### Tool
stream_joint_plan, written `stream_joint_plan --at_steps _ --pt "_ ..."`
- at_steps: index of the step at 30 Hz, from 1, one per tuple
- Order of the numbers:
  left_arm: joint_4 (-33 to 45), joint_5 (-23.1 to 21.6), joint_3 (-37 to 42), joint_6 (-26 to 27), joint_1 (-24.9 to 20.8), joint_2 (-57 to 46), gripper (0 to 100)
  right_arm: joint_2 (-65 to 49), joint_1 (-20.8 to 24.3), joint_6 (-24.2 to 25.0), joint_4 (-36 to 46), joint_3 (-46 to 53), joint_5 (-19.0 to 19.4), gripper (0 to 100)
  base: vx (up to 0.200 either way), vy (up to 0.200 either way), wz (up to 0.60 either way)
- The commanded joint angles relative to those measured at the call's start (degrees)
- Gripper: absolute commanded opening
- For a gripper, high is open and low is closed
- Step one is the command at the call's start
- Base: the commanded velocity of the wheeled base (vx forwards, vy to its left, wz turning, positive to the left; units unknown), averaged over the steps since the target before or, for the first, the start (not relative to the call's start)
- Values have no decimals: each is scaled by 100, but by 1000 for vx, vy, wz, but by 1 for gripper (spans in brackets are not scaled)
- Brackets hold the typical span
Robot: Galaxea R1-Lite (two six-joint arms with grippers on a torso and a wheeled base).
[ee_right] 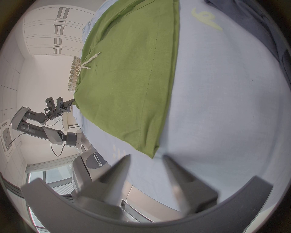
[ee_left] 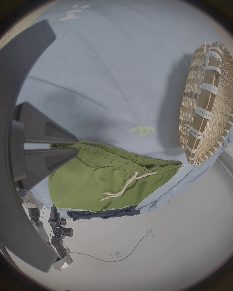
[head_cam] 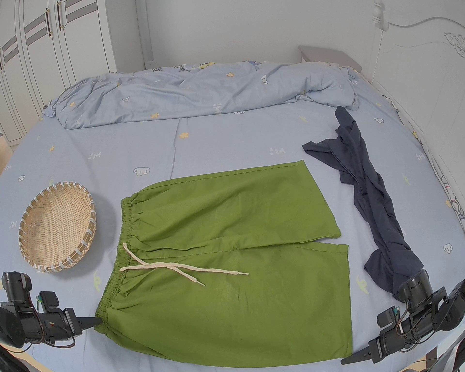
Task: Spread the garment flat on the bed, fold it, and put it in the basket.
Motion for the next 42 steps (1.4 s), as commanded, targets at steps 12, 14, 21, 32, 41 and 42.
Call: stream_joint_plan --at_steps 12,14,21,32,41,42 --pt "2 -9 101 -3 -26 6 0 166 125 258 -531 -169 36 100 0 0 0" --pt "2 -9 101 -3 -26 6 0 166 143 267 -531 -178 36 100 0 0 0" --pt "2 0 101 -3 -9 -20 0 253 433 557 -671 -353 63 100 0 0 0" --pt "2 -9 101 -3 0 -38 0 253 398 548 -671 -292 54 0 0 0 0" --pt "2 0 101 -3 106 -46 0 245 195 478 -689 -19 72 0 0 0 0" --pt "2 -9 101 -3 141 -46 0 236 125 452 -689 42 72 0 0 0 0"
